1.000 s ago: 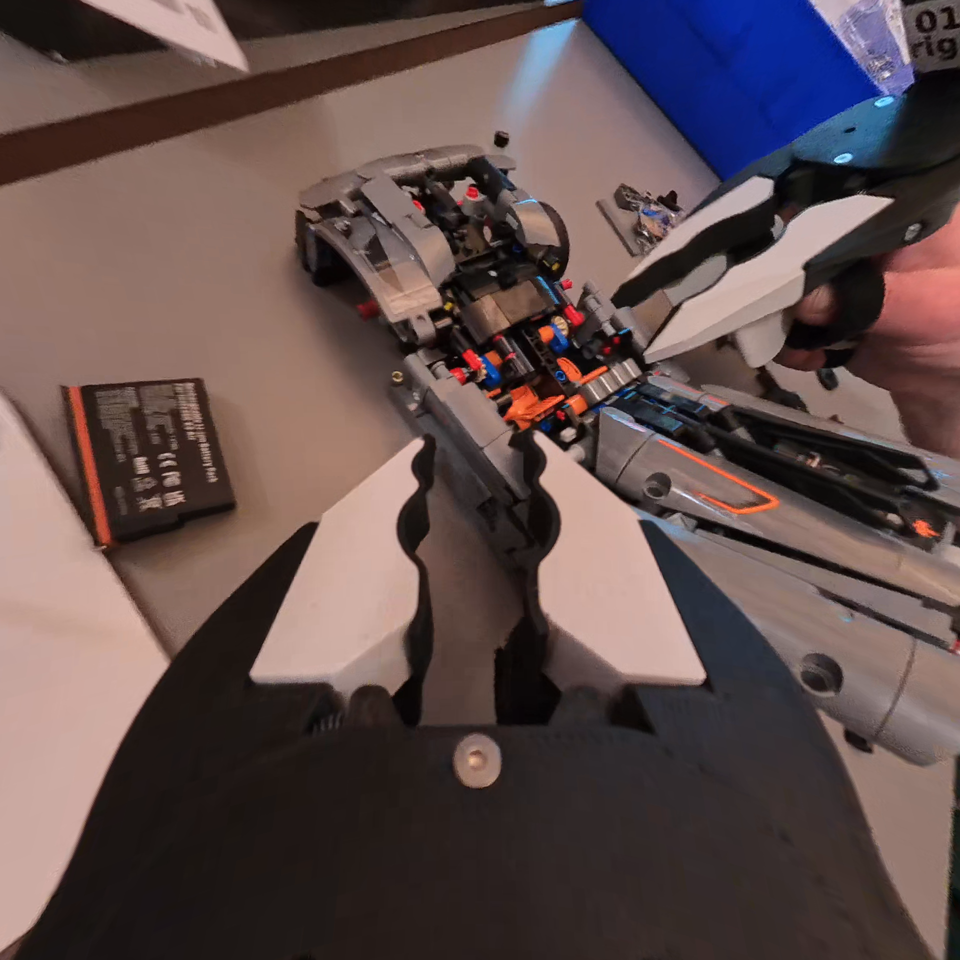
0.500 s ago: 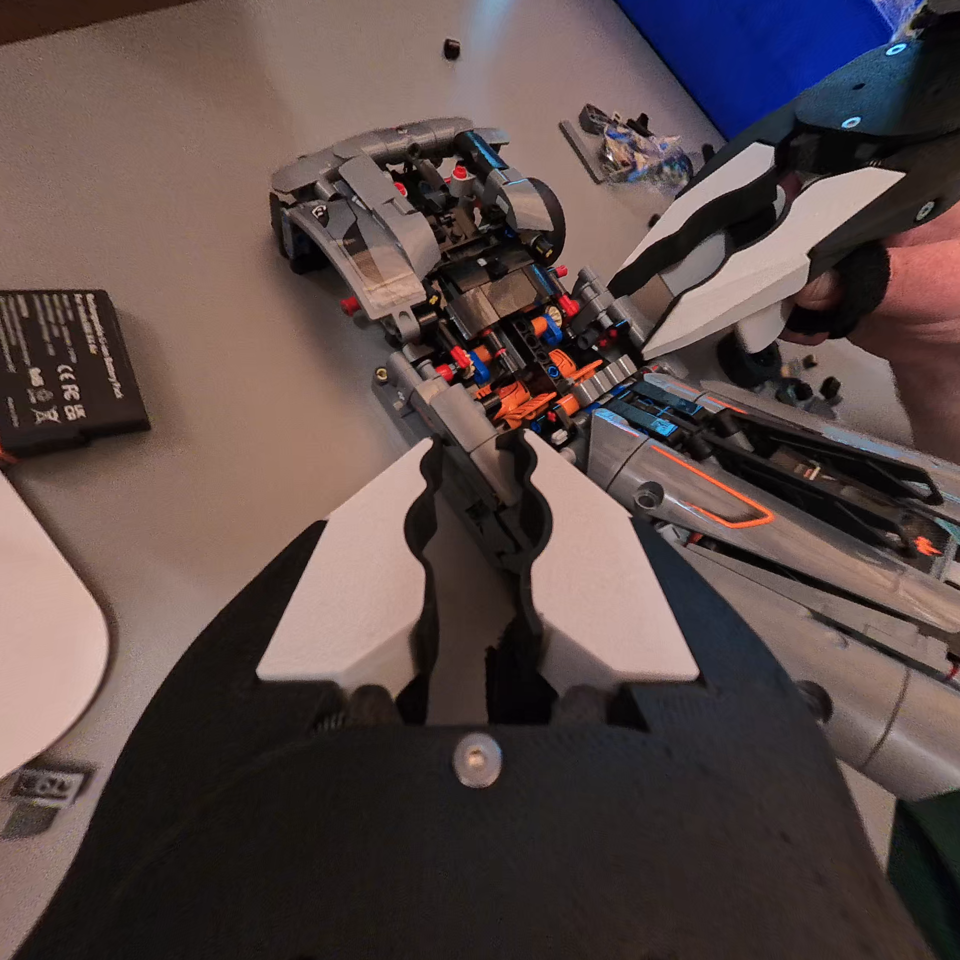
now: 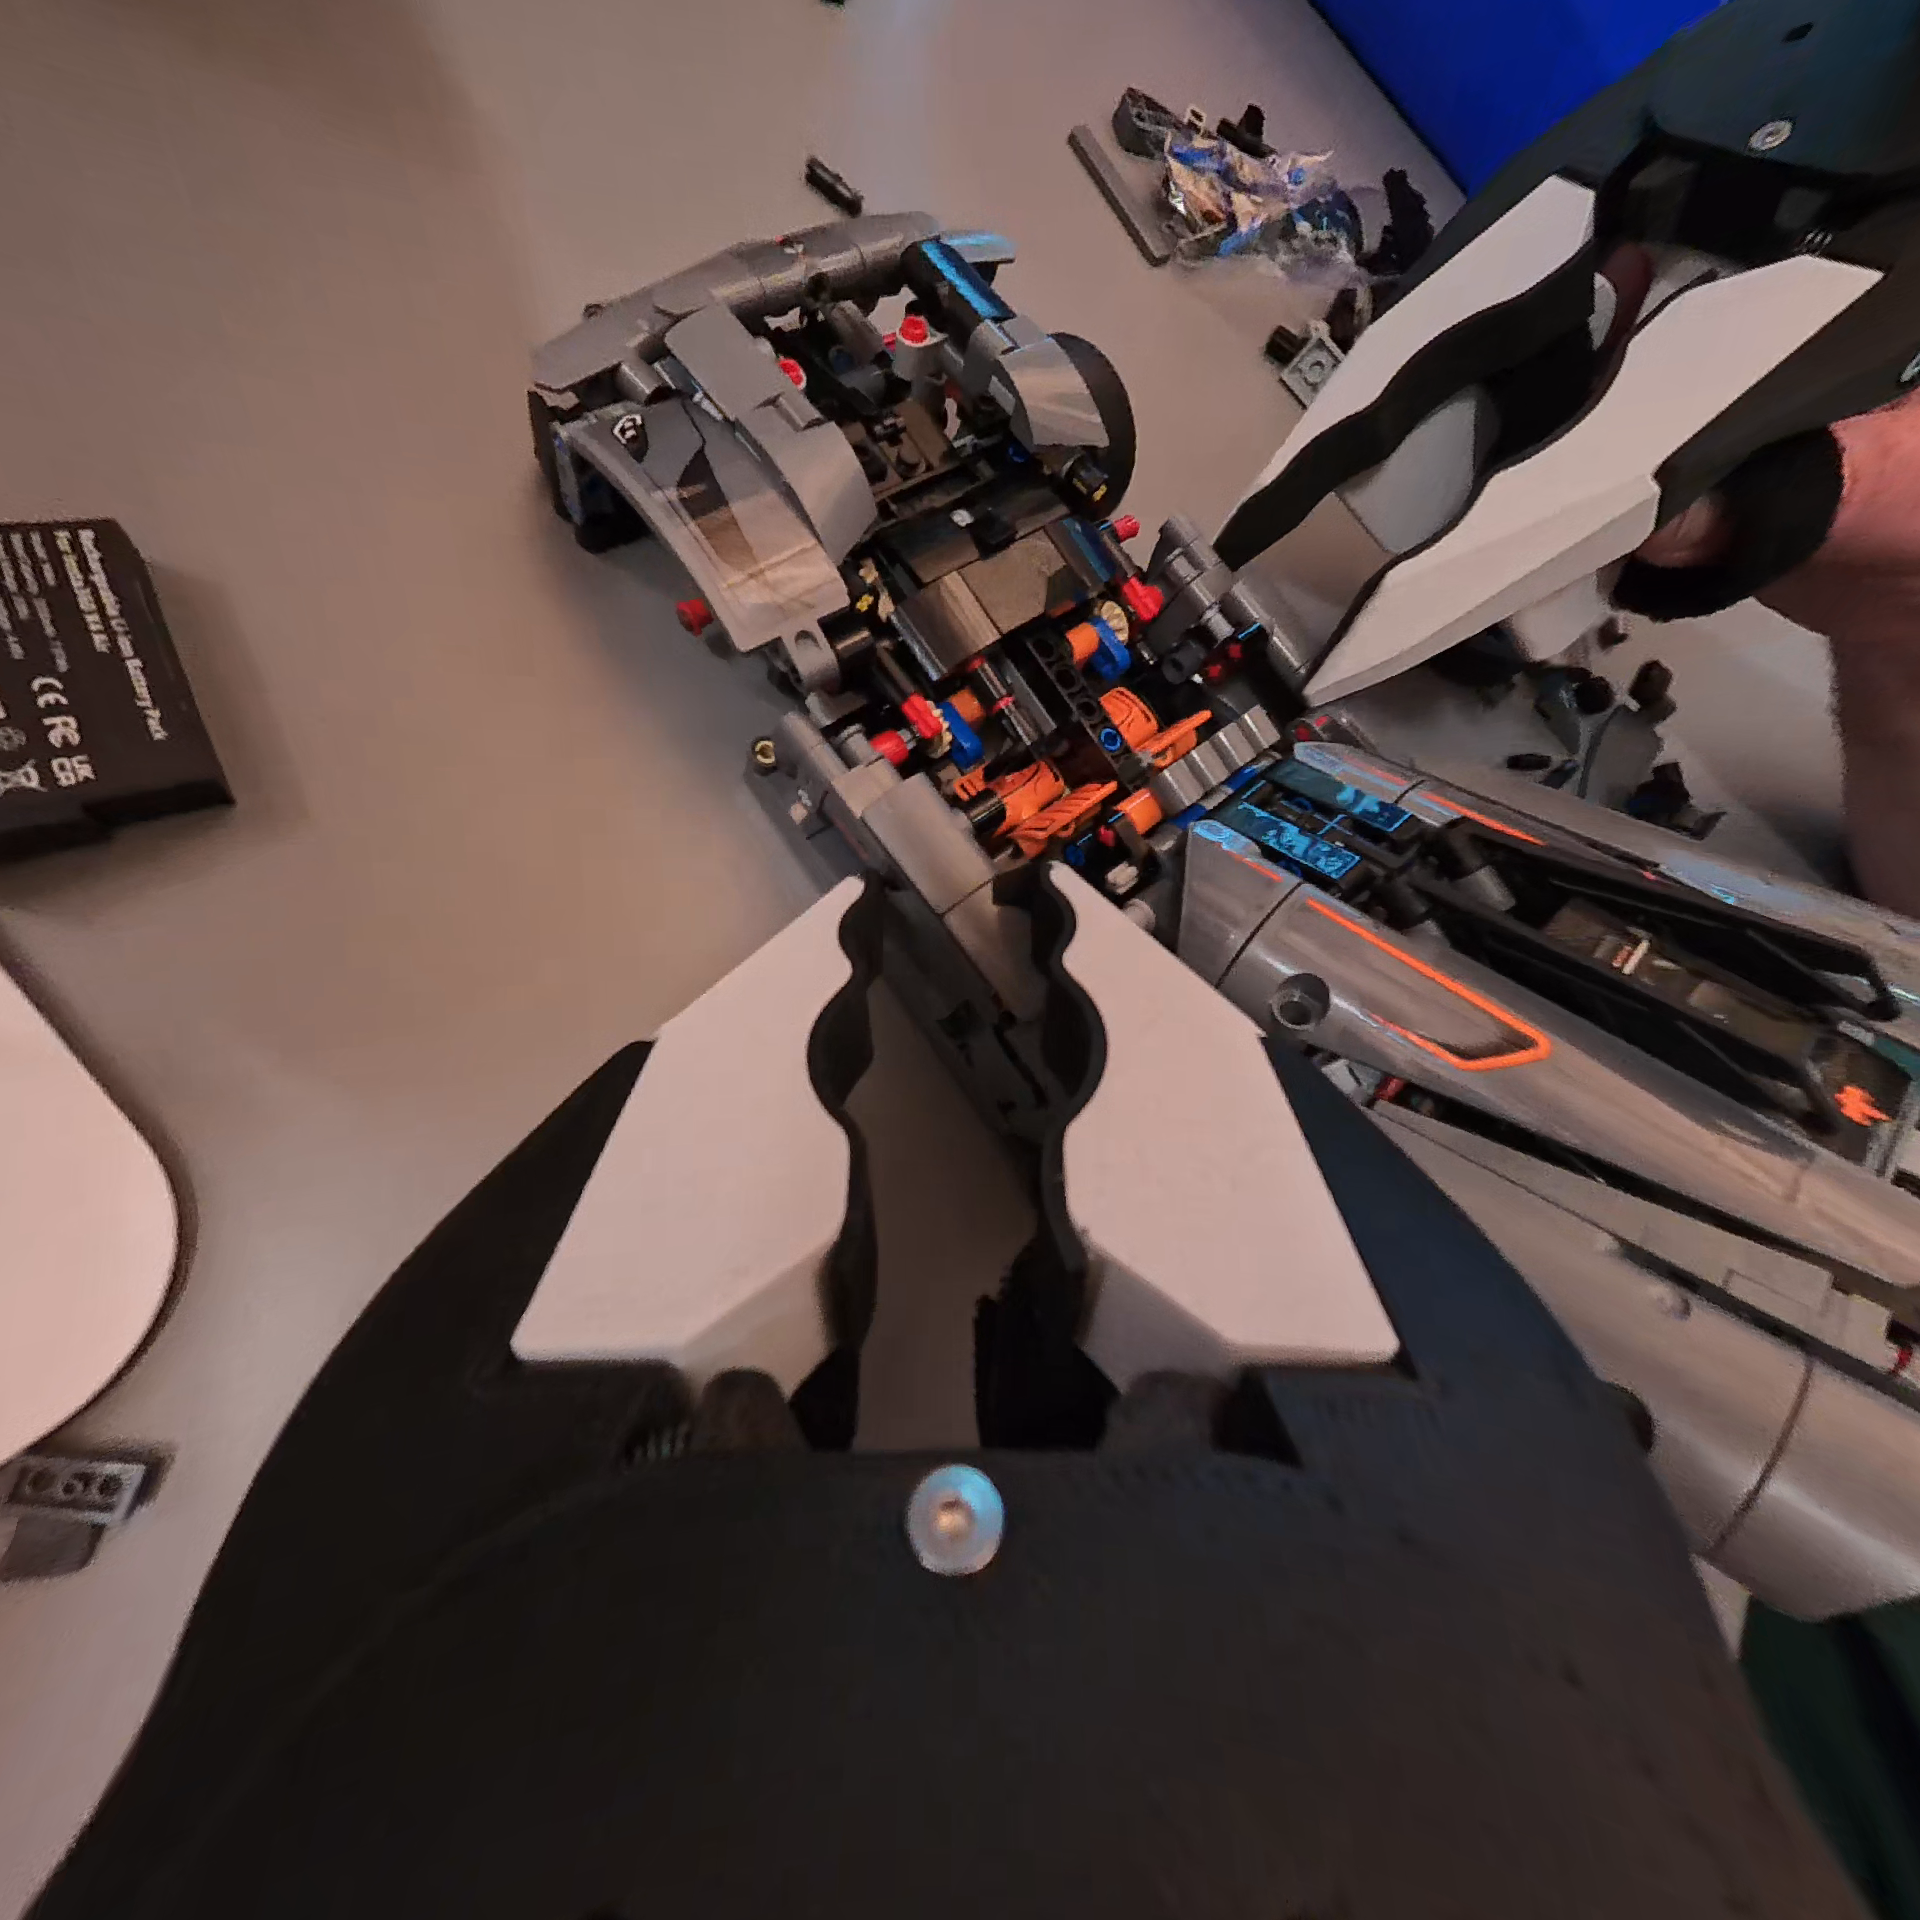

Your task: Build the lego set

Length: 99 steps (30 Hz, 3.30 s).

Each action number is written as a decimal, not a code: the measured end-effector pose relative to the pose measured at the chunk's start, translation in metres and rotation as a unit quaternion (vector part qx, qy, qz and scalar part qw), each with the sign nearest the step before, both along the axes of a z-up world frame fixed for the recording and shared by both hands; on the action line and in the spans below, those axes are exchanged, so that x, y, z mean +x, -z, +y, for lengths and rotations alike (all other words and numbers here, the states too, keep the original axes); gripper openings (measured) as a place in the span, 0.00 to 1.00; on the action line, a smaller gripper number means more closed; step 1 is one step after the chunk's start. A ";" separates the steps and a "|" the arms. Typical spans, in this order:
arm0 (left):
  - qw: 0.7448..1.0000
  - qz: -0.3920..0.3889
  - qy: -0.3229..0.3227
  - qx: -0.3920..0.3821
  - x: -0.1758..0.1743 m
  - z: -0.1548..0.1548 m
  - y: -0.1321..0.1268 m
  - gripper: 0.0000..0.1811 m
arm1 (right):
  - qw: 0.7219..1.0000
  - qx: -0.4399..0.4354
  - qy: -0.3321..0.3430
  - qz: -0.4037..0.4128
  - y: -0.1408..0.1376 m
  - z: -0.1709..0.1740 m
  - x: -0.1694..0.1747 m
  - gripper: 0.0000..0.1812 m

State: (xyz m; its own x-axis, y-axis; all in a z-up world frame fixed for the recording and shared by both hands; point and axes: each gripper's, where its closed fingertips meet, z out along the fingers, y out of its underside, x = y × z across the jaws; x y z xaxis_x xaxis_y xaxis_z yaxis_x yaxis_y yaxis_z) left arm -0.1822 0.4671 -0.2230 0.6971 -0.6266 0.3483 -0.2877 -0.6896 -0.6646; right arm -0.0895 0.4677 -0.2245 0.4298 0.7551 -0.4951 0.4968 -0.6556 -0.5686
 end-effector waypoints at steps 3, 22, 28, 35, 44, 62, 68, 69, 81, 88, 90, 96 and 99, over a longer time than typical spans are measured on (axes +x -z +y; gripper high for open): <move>1.000 -0.005 -0.005 0.004 0.001 0.010 0.001 0.14 | 1.000 -0.004 0.009 0.003 0.002 0.010 0.000 0.25; 1.000 -0.017 -0.023 0.005 0.016 0.105 0.002 0.14 | 0.998 -0.002 0.066 -0.008 0.008 0.104 0.012 0.25; 1.000 -0.012 -0.002 0.006 0.015 0.098 0.001 0.14 | 0.999 -0.011 0.047 -0.002 0.008 0.098 0.012 0.26; 0.999 0.002 0.041 -0.012 0.013 0.080 0.002 0.15 | 1.000 -0.018 0.015 -0.019 0.009 0.079 0.010 0.27; 0.997 -0.016 0.071 -0.034 0.012 0.069 0.003 0.15 | 0.999 -0.018 -0.006 -0.041 0.010 0.069 0.008 0.27; 0.995 -0.026 0.086 -0.054 0.011 0.056 0.004 0.15 | 0.998 -0.030 -0.032 -0.052 0.010 0.056 0.008 0.27; 0.993 -0.040 0.092 -0.060 0.012 0.056 0.004 0.16 | 0.998 -0.031 -0.038 -0.049 0.010 0.056 0.009 0.27; 0.993 -0.042 0.093 -0.061 0.012 0.056 0.005 0.16 | 0.998 -0.032 -0.040 -0.048 0.010 0.056 0.009 0.27; 0.984 -0.048 0.141 -0.098 0.010 0.034 0.006 0.17 | 0.993 -0.055 -0.091 -0.059 0.010 0.034 0.010 0.27; 0.979 -0.045 0.164 -0.110 0.010 0.025 0.006 0.18 | 0.990 -0.063 -0.111 -0.065 0.009 0.025 0.011 0.27; 0.980 -0.045 0.162 -0.109 0.010 0.026 0.006 0.18 | 0.990 -0.062 -0.109 -0.066 0.009 0.025 0.011 0.27; 0.983 -0.057 0.141 -0.104 0.013 0.039 0.008 0.19 | 0.993 -0.060 -0.086 -0.060 0.010 0.038 0.012 0.27; 0.983 -0.052 0.139 -0.109 0.015 0.046 0.011 0.19 | 0.993 -0.062 -0.081 -0.060 0.010 0.044 0.013 0.27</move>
State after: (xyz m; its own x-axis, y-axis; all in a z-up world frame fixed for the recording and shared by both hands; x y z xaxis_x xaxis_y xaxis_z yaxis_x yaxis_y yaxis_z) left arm -0.1668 0.5132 -0.2335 0.4637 -0.6899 0.5558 -0.4233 -0.7237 -0.5451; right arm -0.0767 0.5118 -0.2341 0.3686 0.7562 -0.5406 0.6608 -0.6222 -0.4197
